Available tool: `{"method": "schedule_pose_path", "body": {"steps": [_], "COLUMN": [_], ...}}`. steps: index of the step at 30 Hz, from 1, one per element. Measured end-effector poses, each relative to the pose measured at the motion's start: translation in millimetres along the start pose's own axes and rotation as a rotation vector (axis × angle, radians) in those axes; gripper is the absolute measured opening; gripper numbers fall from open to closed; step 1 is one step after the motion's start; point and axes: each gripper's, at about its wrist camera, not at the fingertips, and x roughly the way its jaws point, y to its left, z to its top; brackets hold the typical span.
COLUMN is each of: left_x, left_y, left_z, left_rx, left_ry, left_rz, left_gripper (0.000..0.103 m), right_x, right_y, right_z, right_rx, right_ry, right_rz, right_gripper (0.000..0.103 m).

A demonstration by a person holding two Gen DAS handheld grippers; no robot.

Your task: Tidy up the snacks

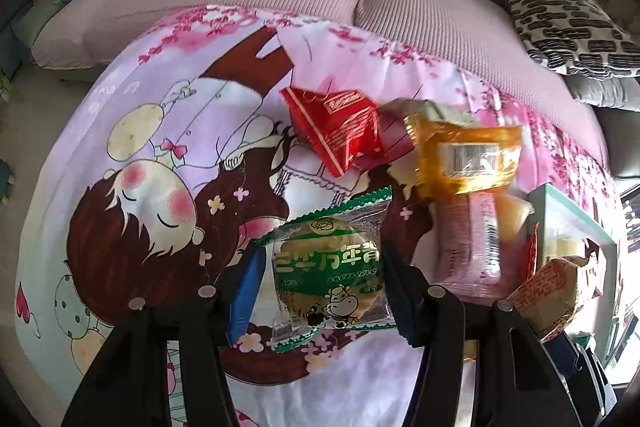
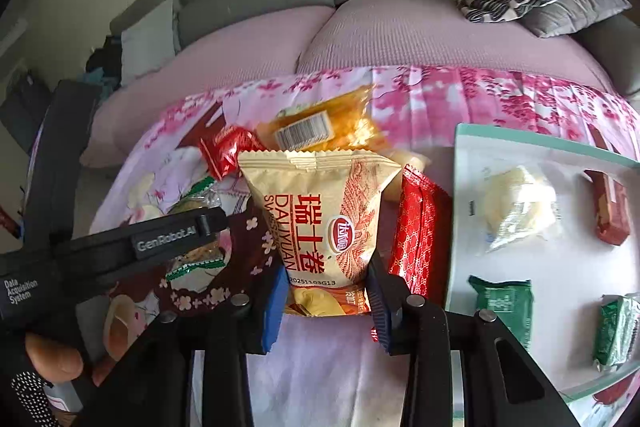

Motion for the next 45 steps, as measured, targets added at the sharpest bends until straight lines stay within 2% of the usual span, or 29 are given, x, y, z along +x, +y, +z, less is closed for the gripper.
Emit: {"method": "schedule_pose_path", "body": {"steps": [10, 14, 19, 25, 29, 32, 37, 45], "left_x": [-21, -25, -27, -28, -23, -18, -13, -10], "left_y": [-19, -32, -46, -73, -89, -90, -69, -12], "left_z": [-3, -7, -12, -23, -32, -36, -38, -47], "left_rx": [0.039, 0.07, 0.103, 0.177, 0.218, 0.219, 0.161, 0.04], "left_ry": [-0.05, -0.057, -0.055, -0.052, -0.032, -0.012, 0.02, 0.055], "left_rz": [-0.049, -0.059, -0.078, -0.082, -0.087, -0.074, -0.058, 0.006], "left_gripper": [0.059, 0.059, 0.059, 0.059, 0.059, 0.059, 0.059, 0.059], "right_x": [-33, -54, -74, -82, -79, -74, -58, -18], "right_y": [-44, -66, -102, -143, -157, -153, -129, -46], "right_z": [7, 12, 16, 11, 7, 7, 3, -12], "right_rx": [0.13, 0.171, 0.259, 0.379, 0.41, 0.389, 0.314, 0.078], "right_ry": [-0.055, -0.106, -0.153, -0.149, -0.124, -0.103, -0.044, 0.114], "right_rz": [0.01, -0.061, -0.097, -0.134, -0.151, -0.138, -0.082, 0.086], "right_gripper": [0.039, 0.039, 0.039, 0.039, 0.039, 0.039, 0.039, 0.039]}}
